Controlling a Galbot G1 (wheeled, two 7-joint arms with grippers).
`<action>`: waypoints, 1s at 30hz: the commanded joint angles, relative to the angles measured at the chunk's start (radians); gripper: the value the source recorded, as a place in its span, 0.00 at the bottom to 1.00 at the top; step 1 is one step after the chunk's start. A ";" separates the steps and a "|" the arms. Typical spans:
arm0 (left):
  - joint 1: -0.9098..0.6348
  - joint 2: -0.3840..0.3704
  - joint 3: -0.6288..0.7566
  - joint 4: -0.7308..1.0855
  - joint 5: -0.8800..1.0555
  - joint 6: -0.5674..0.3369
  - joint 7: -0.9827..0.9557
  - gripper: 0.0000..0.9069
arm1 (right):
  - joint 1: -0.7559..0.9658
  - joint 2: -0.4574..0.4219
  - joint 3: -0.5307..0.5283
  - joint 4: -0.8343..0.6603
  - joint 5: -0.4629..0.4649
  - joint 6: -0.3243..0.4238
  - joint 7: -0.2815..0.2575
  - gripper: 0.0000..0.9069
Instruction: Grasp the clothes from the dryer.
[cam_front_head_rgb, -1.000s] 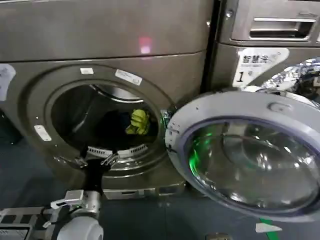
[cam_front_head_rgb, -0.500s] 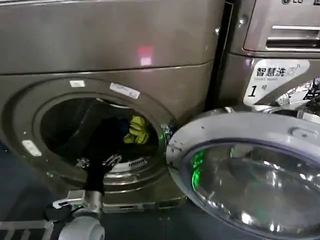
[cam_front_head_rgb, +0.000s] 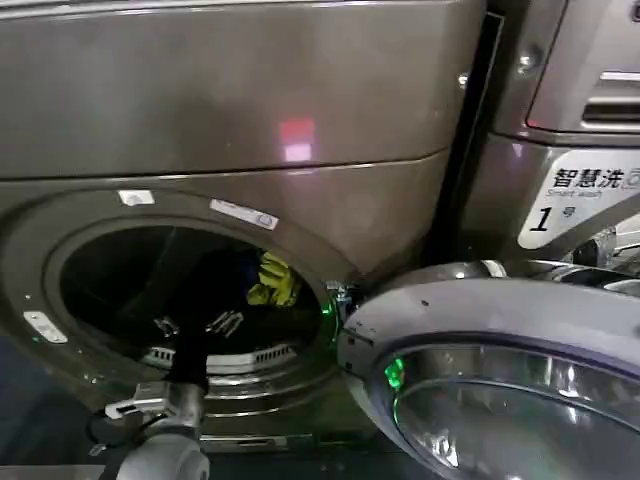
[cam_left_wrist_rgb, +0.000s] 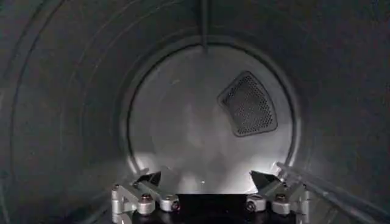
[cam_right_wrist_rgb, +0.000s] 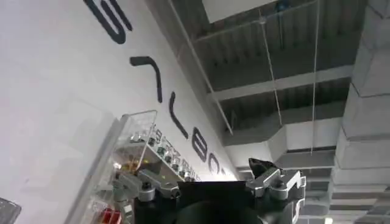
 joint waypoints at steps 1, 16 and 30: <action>-0.323 0.035 0.001 0.333 -0.084 -0.019 0.018 1.00 | -0.025 0.003 0.039 -0.009 -0.041 -0.007 -0.013 1.00; -0.892 0.079 0.109 1.091 -0.055 -0.092 0.220 1.00 | -0.018 0.004 0.052 -0.028 -0.035 0.015 -0.022 1.00; -1.379 0.209 0.440 1.812 0.475 -0.374 1.069 1.00 | -0.007 0.006 0.047 -0.030 -0.015 0.022 -0.025 1.00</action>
